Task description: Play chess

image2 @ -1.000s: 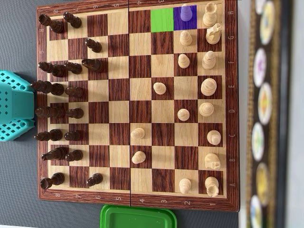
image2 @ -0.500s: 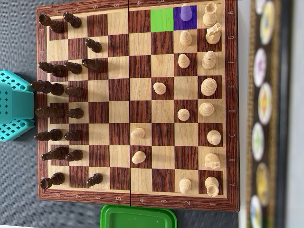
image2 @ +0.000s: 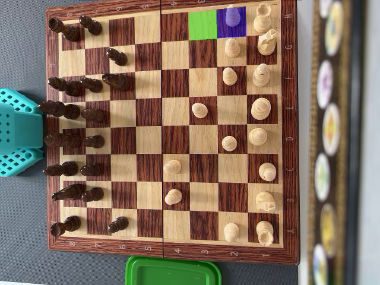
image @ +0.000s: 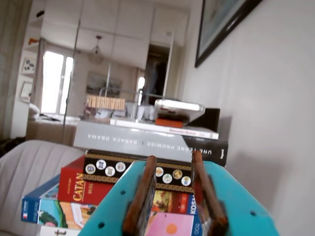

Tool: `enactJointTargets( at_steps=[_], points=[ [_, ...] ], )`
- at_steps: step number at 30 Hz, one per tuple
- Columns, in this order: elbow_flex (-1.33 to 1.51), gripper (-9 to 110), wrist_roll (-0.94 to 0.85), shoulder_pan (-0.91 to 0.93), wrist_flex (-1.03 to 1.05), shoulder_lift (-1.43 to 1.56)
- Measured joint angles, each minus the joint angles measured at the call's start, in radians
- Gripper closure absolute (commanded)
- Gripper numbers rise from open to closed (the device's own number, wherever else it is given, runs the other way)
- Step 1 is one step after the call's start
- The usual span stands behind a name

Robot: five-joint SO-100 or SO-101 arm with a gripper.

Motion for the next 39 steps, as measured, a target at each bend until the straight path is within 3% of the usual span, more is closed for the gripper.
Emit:
enactJointTargets(
  at_steps=[17,26,39],
  points=[
    [-0.132,89,-0.002,-0.106,0.661,-0.051],
    [-0.463,89,-0.002,-0.181,0.983,-0.408],
    [-0.802,89,0.0,-0.255,1.241,-0.914]
  ],
)
